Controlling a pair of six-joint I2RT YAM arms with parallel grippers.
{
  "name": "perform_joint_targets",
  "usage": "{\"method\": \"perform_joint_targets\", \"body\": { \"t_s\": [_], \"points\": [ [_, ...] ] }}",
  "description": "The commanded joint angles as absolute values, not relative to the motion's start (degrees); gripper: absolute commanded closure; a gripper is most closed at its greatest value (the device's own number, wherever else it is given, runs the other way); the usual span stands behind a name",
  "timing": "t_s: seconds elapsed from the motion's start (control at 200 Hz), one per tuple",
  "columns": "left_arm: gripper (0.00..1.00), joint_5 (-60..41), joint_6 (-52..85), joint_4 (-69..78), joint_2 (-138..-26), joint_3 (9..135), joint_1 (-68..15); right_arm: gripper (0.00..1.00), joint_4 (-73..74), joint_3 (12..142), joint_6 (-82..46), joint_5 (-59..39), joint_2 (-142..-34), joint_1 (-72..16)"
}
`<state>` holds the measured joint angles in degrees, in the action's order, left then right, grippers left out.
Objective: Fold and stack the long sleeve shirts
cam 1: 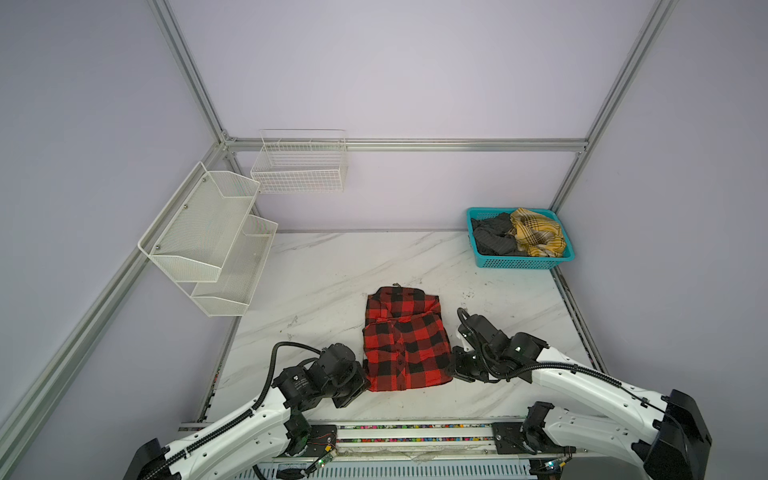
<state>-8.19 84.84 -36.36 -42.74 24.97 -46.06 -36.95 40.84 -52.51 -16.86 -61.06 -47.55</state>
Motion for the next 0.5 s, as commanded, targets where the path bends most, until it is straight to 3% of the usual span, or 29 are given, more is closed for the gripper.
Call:
{"method": "perform_joint_targets", "body": {
  "t_s": [0.0, 0.3, 0.495],
  "points": [
    [1.00, -6.4, 84.4, -41.2, -44.1, 28.5, -46.0, 1.00, -40.3, 38.8, -53.0, -15.4, -61.4, -47.3],
    [1.00, -3.7, 89.4, -48.3, -41.0, 29.8, -52.3, 1.00, -44.8, 36.0, -54.1, -16.1, -55.5, -47.3],
    [1.00, 3.8, 87.8, -49.2, -42.7, 38.8, -52.8, 1.00, -45.7, 46.9, -52.5, -14.7, -59.2, -45.5]
  ]
}}
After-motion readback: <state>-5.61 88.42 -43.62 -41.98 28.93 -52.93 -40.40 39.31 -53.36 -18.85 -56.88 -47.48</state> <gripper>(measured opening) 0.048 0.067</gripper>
